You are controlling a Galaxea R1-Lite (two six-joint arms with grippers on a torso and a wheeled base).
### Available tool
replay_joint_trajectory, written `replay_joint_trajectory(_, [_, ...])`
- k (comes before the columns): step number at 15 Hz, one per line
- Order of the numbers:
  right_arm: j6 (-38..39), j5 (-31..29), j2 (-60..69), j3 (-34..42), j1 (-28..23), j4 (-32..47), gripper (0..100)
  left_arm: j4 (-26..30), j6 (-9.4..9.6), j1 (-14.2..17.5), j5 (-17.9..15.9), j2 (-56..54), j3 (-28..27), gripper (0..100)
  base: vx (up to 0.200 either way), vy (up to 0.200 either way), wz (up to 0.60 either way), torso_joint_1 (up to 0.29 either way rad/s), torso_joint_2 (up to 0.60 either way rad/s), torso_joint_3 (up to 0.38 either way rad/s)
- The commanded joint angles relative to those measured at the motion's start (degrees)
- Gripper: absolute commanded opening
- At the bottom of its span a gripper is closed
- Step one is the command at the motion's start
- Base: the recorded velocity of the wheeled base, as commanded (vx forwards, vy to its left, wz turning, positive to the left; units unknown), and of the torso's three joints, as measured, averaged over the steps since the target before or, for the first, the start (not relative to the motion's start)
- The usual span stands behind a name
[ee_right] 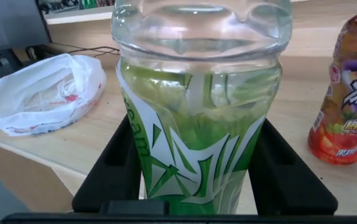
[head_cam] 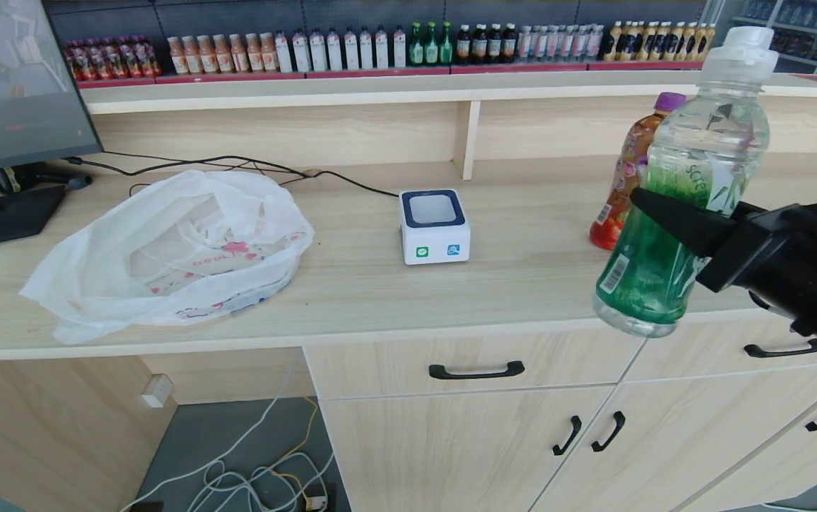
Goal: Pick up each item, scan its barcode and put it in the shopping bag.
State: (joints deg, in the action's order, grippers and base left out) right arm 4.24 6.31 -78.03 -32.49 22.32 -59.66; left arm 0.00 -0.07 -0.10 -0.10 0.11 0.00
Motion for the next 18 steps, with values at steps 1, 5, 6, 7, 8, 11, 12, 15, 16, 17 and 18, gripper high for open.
replay_joint_trajectory(1, [-2.8, 0.1, 4.8, 1.6, 2.2, 0.0, 0, 0.0, -0.01, 0.0, 0.0, 0.0, 0.0, 100, 0.0, 0.0, 0.0, 0.0, 0.0, 0.0])
replay_joint_trajectory(5, [-8.5, -0.2, 8.4, 5.2, 5.5, 0.0, 0, 0.0, -0.01, 0.0, 0.0, 0.0, 0.0, 100, 0.0, 0.0, 0.0, 0.0, 0.0, 0.0])
replay_joint_trajectory(6, [-8.9, -0.2, 9.9, 7.0, 5.7, 0.0, 0, 0.0, -0.01, 0.0, 0.0, 0.0, 0.0, 100, 0.0, 0.0, 0.0, 0.0, 0.0, 0.0])
replay_joint_trajectory(7, [-8.9, -0.1, 11.4, 8.4, 5.9, 0.1, 0, 0.0, -0.01, 0.0, 0.0, 0.0, 0.0, 100, 0.0, 0.0, 0.0, 0.0, 0.0, 0.0])
replay_joint_trajectory(8, [-8.9, 0.0, 12.6, 9.5, 6.3, 0.2, 0, 0.0, -0.01, 0.0, 0.0, 0.0, 0.0, 100, 0.0, 0.0, 0.0, 0.0, 0.0, 0.0])
replay_joint_trajectory(11, [-8.4, 0.1, 13.1, 9.5, 6.6, 0.3, 0, 0.0, -0.01, 0.0, 0.0, 0.0, 0.0, 100, 0.0, 0.0, 0.0, 0.0, 0.0, 0.0])
replay_joint_trajectory(12, [-7.4, 0.3, 12.7, 9.3, 6.7, 0.2, 0, 0.0, -0.01, 0.0, 0.0, 0.0, 0.0, 100, 0.0, 0.0, 0.0, 0.0, 0.0, 0.0])
replay_joint_trajectory(15, [-0.6, 9.2, 11.5, 9.1, 7.6, 0.2, 0, 0.0, -0.01, 0.0, 0.0, 0.0, 0.0, 100, 0.0, 0.0, 0.0, 0.0, 0.0, 0.0])
replay_joint_trajectory(16, [2.1, 12.3, 11.1, 8.9, 7.6, 0.2, 0, 0.0, -0.01, 0.0, 0.0, 0.0, 0.0, 100, 0.0, 0.0, 0.0, 0.0, 0.0, 0.0])
replay_joint_trajectory(17, [4.7, 14.4, 11.1, 8.9, 7.6, 0.2, 0, 0.0, -0.01, 0.0, 0.0, 0.0, 0.0, 100, 0.0, 0.0, 0.0, 0.0, 0.0, 0.0])
replay_joint_trajectory(18, [6.4, 15.8, 10.9, 8.9, 7.6, 0.2, 0, 0.0, -0.01, 0.0, 0.0, 0.0, 0.0, 100, 0.0, 0.0, 0.0, 0.0, 0.0, 0.0])
